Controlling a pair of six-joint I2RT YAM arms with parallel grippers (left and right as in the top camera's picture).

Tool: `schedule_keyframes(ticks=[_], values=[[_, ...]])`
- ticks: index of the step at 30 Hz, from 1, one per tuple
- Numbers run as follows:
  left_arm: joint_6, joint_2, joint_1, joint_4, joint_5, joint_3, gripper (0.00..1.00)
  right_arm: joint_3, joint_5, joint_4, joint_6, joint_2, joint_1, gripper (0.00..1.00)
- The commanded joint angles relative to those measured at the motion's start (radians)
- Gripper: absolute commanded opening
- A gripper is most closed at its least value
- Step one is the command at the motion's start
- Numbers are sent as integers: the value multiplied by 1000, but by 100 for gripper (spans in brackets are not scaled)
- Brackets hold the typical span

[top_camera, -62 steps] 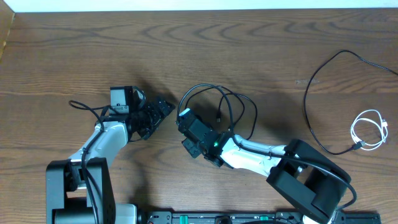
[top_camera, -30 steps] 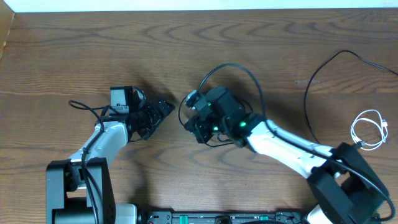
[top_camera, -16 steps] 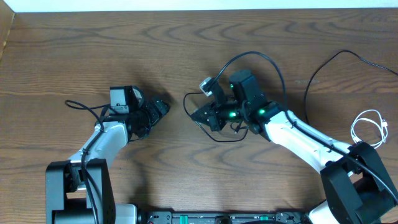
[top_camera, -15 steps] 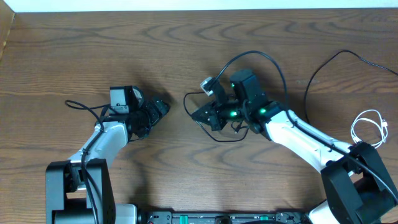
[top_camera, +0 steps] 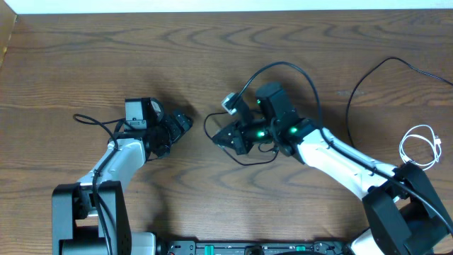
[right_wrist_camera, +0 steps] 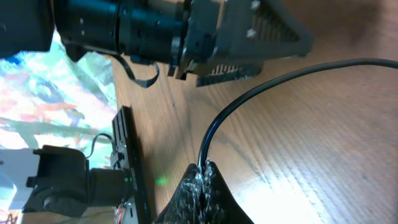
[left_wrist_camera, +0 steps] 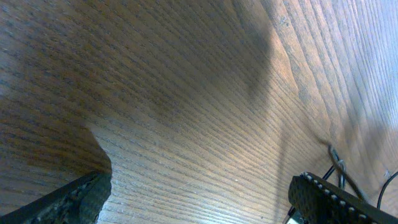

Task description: Untangle cables

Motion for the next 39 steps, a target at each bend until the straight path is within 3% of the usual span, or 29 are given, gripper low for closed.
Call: schedule_keyframes(ticks=[1, 17, 29, 39], values=[[6, 0, 2, -6, -43, 5, 98, -3, 68, 2, 11, -16, 50, 1], [6, 0, 2, -6, -43, 5, 98, -4, 424, -44, 43, 20, 241, 1], [6, 0, 2, -6, -43, 5, 98, -5, 437, -54, 43, 163, 253, 1], [6, 0, 2, -6, -43, 5, 98, -4, 476, -72, 40, 180, 227, 1]])
